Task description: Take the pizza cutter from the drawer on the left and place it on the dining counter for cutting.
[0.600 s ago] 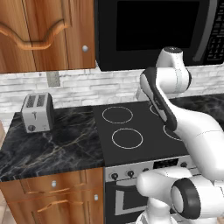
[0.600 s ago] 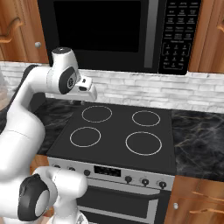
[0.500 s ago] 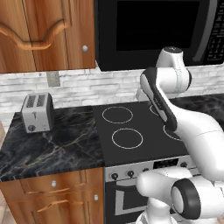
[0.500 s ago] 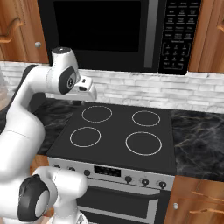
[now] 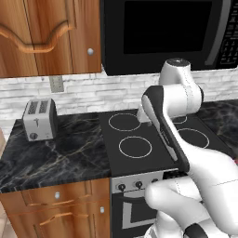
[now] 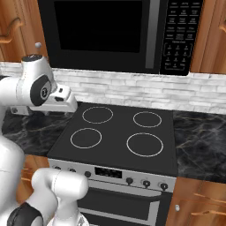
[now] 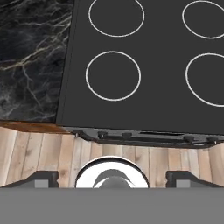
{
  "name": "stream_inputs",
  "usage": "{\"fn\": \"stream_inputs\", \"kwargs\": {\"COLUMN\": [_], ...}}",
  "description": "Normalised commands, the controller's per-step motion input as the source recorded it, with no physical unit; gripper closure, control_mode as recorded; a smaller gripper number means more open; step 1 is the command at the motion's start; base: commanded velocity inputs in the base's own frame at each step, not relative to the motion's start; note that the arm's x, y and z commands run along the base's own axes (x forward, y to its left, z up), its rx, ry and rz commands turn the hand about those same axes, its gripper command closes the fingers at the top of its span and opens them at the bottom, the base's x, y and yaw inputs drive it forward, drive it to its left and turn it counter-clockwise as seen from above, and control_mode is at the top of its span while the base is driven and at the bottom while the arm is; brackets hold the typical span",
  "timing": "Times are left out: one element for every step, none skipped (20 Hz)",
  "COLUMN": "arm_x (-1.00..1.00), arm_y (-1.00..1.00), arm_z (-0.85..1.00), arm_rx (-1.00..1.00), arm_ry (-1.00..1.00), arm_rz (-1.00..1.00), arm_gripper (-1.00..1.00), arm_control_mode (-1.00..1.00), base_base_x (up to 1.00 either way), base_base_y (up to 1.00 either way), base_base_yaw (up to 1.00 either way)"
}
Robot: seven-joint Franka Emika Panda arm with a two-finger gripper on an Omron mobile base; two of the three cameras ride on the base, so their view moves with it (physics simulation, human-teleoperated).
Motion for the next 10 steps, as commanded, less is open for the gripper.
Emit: {"fn": "stream_inputs", "kwargs": {"arm_x": [-0.34,-0.38,-0.31,-0.40,-0.46,-0.52,-0.56,-0.61,-0.61,-0.64], "arm_y": [0.97,0.95,0.86,0.85,0.82,0.78,0.79,0.70,0.66,0.58], "arm_z": [-0.11,-0.15,-0.11,-0.09,-0.05,-0.10,-0.13,-0.08,-0.08,-0.05], "arm_rx": [-0.07,-0.07,-0.05,-0.03,-0.02,-0.02,0.00,0.00,0.00,0.00], "arm_ry": [-0.16,-0.20,-0.24,-0.27,-0.29,-0.27,-0.29,-0.29,-0.30,-0.27], "arm_rz": [0.00,0.00,0.00,0.00,0.00,0.00,0.00,-0.01,-0.01,-0.03], "arm_gripper": [-1.00,-1.00,-1.00,-1.00,-1.00,-1.00,-1.00,-1.00,-1.00,-1.00], "arm_control_mode": [-1.00,-1.00,-1.00,-1.00,-1.00,-1.00,-1.00,-1.00,-1.00,-1.00], "base_base_x": [0.00,0.00,0.00,0.00,0.00,0.00,0.00,0.00,0.00,0.00], "base_base_y": [0.00,0.00,0.00,0.00,0.00,0.00,0.00,0.00,0.00,0.00], "base_base_yaw": [0.00,0.00,0.00,0.00,0.00,0.00,0.00,0.00,0.00,0.00]}}
